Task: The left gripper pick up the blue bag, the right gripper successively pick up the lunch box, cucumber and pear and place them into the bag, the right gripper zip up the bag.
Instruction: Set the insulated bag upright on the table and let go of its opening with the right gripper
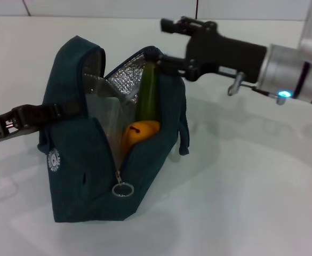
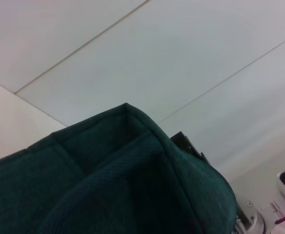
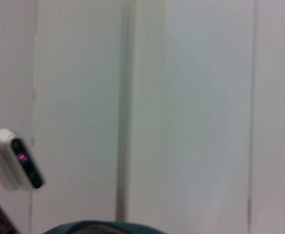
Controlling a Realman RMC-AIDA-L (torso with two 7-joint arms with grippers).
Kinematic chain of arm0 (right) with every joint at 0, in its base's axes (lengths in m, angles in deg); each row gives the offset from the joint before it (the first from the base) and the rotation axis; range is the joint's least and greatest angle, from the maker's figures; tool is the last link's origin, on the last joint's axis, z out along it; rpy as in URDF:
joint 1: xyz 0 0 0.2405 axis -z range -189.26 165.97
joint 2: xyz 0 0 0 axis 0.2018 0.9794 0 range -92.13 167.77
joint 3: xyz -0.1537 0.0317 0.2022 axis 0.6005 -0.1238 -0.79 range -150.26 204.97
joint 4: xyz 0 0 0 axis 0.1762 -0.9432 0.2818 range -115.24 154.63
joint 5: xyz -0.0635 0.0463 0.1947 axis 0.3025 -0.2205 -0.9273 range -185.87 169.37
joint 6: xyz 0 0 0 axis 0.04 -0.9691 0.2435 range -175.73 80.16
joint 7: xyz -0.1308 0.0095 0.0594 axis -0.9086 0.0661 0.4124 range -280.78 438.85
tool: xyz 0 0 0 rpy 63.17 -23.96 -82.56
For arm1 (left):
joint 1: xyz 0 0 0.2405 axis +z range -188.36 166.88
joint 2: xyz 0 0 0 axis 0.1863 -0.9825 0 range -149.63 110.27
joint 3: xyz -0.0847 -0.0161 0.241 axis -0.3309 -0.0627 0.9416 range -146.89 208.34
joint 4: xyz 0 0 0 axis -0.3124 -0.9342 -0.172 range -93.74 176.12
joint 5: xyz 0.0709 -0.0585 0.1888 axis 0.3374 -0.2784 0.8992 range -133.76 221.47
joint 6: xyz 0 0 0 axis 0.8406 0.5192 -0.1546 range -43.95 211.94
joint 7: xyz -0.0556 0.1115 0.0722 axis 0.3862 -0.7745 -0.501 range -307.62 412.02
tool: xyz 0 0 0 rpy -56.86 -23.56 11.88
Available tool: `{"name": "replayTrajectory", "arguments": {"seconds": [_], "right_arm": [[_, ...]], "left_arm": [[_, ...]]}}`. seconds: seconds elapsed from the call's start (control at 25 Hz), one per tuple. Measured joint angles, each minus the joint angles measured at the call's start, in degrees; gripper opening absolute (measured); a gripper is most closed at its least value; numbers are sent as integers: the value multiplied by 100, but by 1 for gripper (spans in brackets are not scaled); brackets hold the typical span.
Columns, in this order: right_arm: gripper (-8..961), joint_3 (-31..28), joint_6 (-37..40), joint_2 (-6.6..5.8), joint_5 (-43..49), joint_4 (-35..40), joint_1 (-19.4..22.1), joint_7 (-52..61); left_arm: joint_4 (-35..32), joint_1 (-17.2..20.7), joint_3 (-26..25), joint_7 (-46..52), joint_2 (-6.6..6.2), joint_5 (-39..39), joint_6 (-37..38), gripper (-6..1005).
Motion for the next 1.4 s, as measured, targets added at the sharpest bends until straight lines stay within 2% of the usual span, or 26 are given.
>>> {"name": "replayTrajectory", "arguments": {"seconds": [0.32,0.56,0.76,1.04,1.4], "right_arm": [[699,-499,-19,-104,58,-259,366,0],[697,-522,-33,-134,207,-587,434,18],[696,-504,-128,-57,497,-806,401,33],[694,-470,-317,-43,574,-827,373,103],[692,-389,-344,42,782,-1218,23,214]], "left_arm": [[0,0,1,0,0,8,-2,37],[0,-17,1,0,5,9,-2,37],[5,-65,1,5,8,9,-2,37],[9,-99,1,17,10,7,-35,37],[9,-97,1,10,17,-6,-73,36]]}}
